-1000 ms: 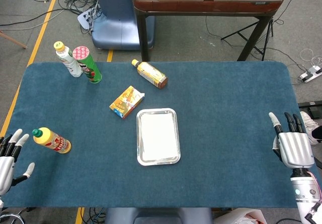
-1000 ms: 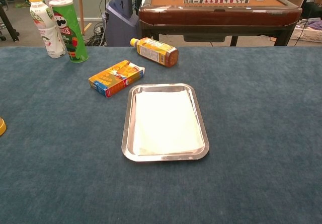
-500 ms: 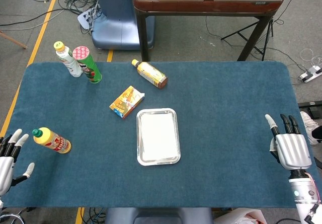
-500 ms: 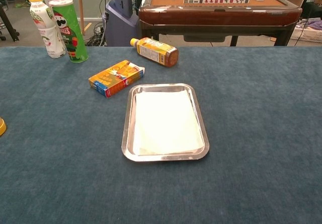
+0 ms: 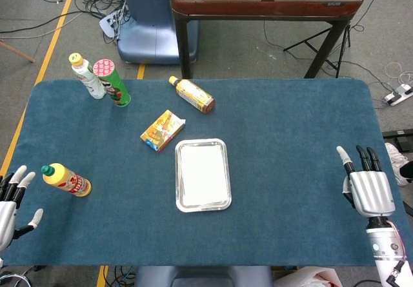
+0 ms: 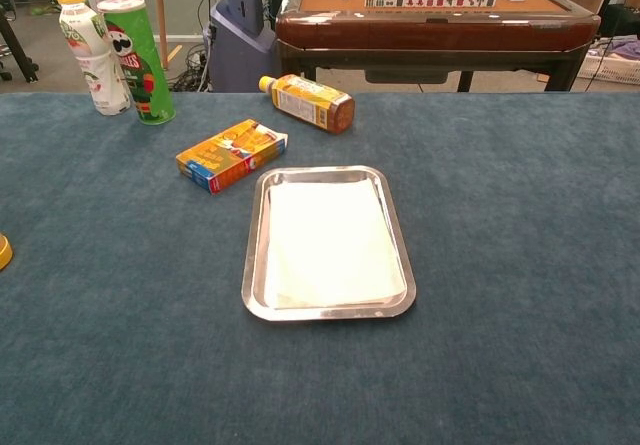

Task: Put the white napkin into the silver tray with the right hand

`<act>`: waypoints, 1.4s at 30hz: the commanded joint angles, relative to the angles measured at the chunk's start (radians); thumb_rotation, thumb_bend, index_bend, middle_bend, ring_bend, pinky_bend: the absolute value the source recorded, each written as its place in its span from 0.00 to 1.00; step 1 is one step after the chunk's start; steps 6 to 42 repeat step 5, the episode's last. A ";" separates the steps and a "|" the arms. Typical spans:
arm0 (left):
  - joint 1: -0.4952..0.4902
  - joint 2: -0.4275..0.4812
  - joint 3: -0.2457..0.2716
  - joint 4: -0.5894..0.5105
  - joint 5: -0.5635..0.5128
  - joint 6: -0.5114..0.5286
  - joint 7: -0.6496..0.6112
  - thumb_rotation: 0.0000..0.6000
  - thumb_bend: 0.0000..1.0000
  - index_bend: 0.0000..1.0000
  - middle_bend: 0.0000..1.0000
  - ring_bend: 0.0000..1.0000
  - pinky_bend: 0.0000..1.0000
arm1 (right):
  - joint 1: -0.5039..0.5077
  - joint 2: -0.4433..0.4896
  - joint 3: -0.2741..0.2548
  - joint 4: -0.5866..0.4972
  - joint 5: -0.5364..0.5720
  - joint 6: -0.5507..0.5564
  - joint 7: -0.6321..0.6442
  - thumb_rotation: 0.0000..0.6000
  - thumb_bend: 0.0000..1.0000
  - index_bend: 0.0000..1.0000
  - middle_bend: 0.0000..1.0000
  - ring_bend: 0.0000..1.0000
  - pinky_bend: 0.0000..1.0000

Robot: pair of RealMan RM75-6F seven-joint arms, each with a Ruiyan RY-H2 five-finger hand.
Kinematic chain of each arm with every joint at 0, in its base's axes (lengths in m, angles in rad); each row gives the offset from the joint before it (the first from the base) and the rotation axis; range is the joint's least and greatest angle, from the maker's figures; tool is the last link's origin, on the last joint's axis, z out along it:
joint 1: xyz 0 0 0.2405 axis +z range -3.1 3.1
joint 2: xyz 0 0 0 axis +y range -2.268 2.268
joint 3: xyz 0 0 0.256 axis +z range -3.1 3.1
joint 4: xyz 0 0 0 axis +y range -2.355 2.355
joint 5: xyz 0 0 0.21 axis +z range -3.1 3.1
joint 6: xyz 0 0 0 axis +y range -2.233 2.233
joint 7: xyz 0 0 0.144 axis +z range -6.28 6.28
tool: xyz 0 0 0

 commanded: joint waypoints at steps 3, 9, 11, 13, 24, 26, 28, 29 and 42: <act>0.000 0.000 -0.001 0.000 0.000 0.002 -0.001 1.00 0.29 0.11 0.03 0.01 0.00 | -0.011 -0.012 0.010 0.006 -0.007 0.005 0.008 1.00 0.00 0.00 0.00 0.00 0.00; 0.000 0.000 0.000 0.000 -0.001 0.002 -0.001 1.00 0.29 0.11 0.03 0.01 0.00 | -0.014 -0.012 0.014 0.005 -0.005 0.002 0.013 1.00 0.00 0.00 0.00 0.00 0.00; 0.000 0.000 0.000 0.000 -0.001 0.002 -0.001 1.00 0.29 0.11 0.03 0.01 0.00 | -0.014 -0.012 0.014 0.005 -0.005 0.002 0.013 1.00 0.00 0.00 0.00 0.00 0.00; 0.000 0.000 0.000 0.000 -0.001 0.002 -0.001 1.00 0.29 0.11 0.03 0.01 0.00 | -0.014 -0.012 0.014 0.005 -0.005 0.002 0.013 1.00 0.00 0.00 0.00 0.00 0.00; 0.000 0.000 0.000 0.000 -0.001 0.002 -0.001 1.00 0.29 0.11 0.03 0.01 0.00 | -0.014 -0.012 0.014 0.005 -0.005 0.002 0.013 1.00 0.00 0.00 0.00 0.00 0.00; 0.000 0.000 0.000 0.000 -0.001 0.002 -0.001 1.00 0.29 0.11 0.03 0.01 0.00 | -0.014 -0.012 0.014 0.005 -0.005 0.002 0.013 1.00 0.00 0.00 0.00 0.00 0.00; 0.000 0.000 0.000 0.000 -0.001 0.002 -0.001 1.00 0.29 0.11 0.03 0.01 0.00 | -0.014 -0.012 0.014 0.005 -0.005 0.002 0.013 1.00 0.00 0.00 0.00 0.00 0.00; 0.000 0.000 0.000 0.000 -0.001 0.002 -0.001 1.00 0.29 0.11 0.03 0.01 0.00 | -0.014 -0.012 0.014 0.005 -0.005 0.002 0.013 1.00 0.00 0.00 0.00 0.00 0.00; 0.000 0.000 0.000 0.000 -0.001 0.002 -0.001 1.00 0.29 0.11 0.03 0.01 0.00 | -0.014 -0.012 0.014 0.005 -0.005 0.002 0.013 1.00 0.00 0.00 0.00 0.00 0.00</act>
